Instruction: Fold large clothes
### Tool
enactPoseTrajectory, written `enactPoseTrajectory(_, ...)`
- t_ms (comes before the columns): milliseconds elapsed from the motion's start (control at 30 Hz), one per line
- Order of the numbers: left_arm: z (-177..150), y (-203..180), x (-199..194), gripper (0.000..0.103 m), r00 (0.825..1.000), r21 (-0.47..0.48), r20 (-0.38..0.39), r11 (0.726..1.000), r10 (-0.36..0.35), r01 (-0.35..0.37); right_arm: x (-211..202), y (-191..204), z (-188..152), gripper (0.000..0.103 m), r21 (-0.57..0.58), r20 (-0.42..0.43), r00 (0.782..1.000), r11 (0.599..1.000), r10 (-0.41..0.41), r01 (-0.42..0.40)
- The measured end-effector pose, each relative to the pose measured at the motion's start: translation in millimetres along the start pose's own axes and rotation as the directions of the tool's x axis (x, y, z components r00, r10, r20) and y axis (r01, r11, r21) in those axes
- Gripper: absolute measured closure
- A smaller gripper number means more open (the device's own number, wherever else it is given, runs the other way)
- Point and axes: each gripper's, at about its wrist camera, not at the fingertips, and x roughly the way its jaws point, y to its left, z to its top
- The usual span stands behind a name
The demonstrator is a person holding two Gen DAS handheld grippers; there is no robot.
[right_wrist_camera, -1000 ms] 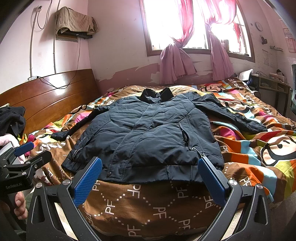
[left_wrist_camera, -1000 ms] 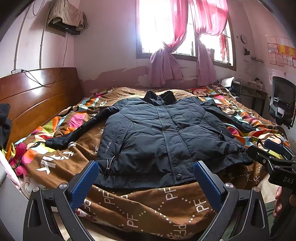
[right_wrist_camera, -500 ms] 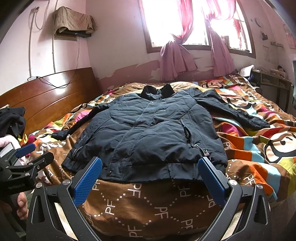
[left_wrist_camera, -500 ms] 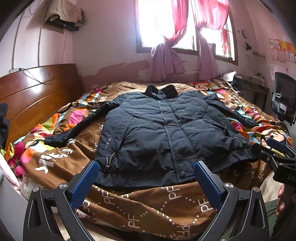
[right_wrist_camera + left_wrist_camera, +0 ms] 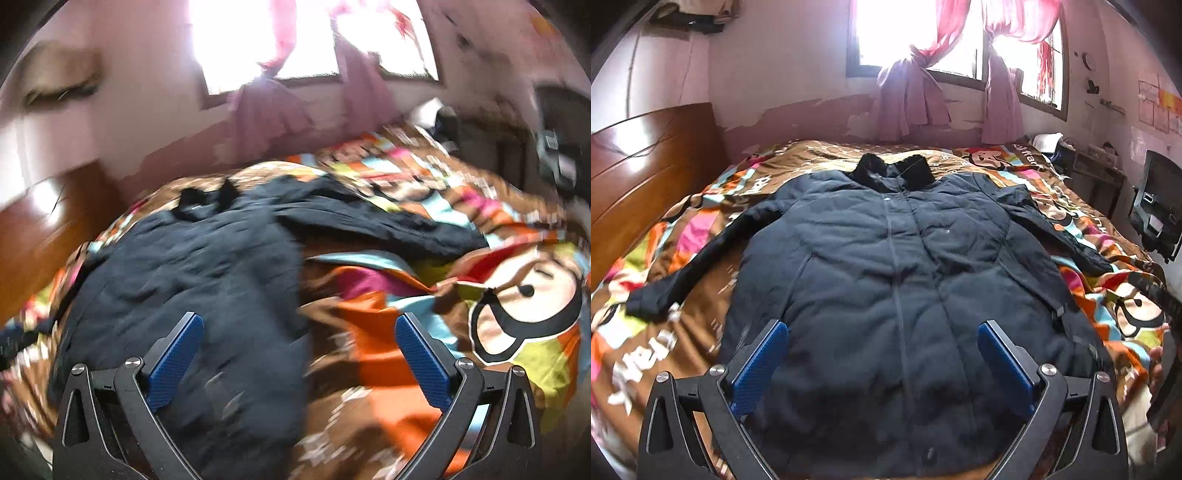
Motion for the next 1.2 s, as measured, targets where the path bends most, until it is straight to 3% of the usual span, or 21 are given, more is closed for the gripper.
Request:
enactPoseTrajectory(167, 41, -31, 52, 0.000, 0.998, 0.022, -0.034, 0.999, -0.045, 0.046, 59, -55, 37, 0.001, 0.130, -0.066, 0.996, 0.989, -0.056, 0.065)
enactPoseTrajectory(367, 81, -81, 121, 0.000, 0.992, 0.072, -0.064, 0.991, -0.108, 0.113, 143, -113, 62, 0.001, 0.335, -0.085, 0.995, 0.939, -0.059, 0.084)
enactPoseTrajectory(467, 99, -106, 160, 0.000, 0.984, 0.089, -0.088, 0.983, -0.155, 0.163, 182, -140, 64, 0.001, 0.458, -0.098, 0.995, 0.887, -0.015, 0.058)
enactPoseTrajectory(567, 112, -130, 196, 0.000, 0.955, 0.094, -0.133, 0.956, -0.265, 0.279, 217, -160, 60, 0.001, 0.565, -0.112, 0.993, 0.824, 0.031, 0.038)
enactPoseTrajectory(667, 123, -153, 223, 0.000, 0.943, 0.146, -0.159, 0.937, -0.293, 0.316, 245, -178, 48, 0.002, 0.665, -0.125, 0.991, 0.745, 0.055, 0.043)
enactPoseTrajectory(733, 131, -165, 240, 0.000, 0.944, 0.171, -0.157, 0.933, -0.290, 0.316, 258, -188, 38, 0.010, 0.720, -0.133, 0.990, 0.691, 0.048, 0.063)
enactPoseTrajectory(933, 150, -192, 296, 0.000, 0.935, 0.125, -0.200, 0.939, -0.291, 0.319, 284, -212, 24, 0.063, 0.826, -0.099, 0.995, 0.558, 0.013, 0.075)
enactPoseTrajectory(967, 151, -196, 303, 0.000, 0.933, 0.124, -0.212, 0.939, -0.291, 0.321, 285, -216, 27, 0.078, 0.829, -0.094, 0.996, 0.553, 0.001, 0.078)
enactPoseTrajectory(1000, 151, -201, 312, 0.000, 0.932, 0.128, -0.234, 0.941, -0.277, 0.312, 287, -218, 31, 0.086, 0.822, -0.091, 0.996, 0.564, -0.007, 0.079)
enactPoseTrajectory(1100, 145, -209, 338, 0.000, 0.916, 0.134, -0.330, 0.949, -0.228, 0.285, 287, -213, 52, 0.095, 0.773, -0.076, 0.997, 0.631, -0.018, 0.070)
enactPoseTrajectory(1200, 146, -208, 336, 0.000, 0.915, 0.143, -0.325, 0.944, -0.239, 0.297, 279, -190, 94, 0.096, 0.660, -0.041, 0.995, 0.746, -0.087, 0.092)
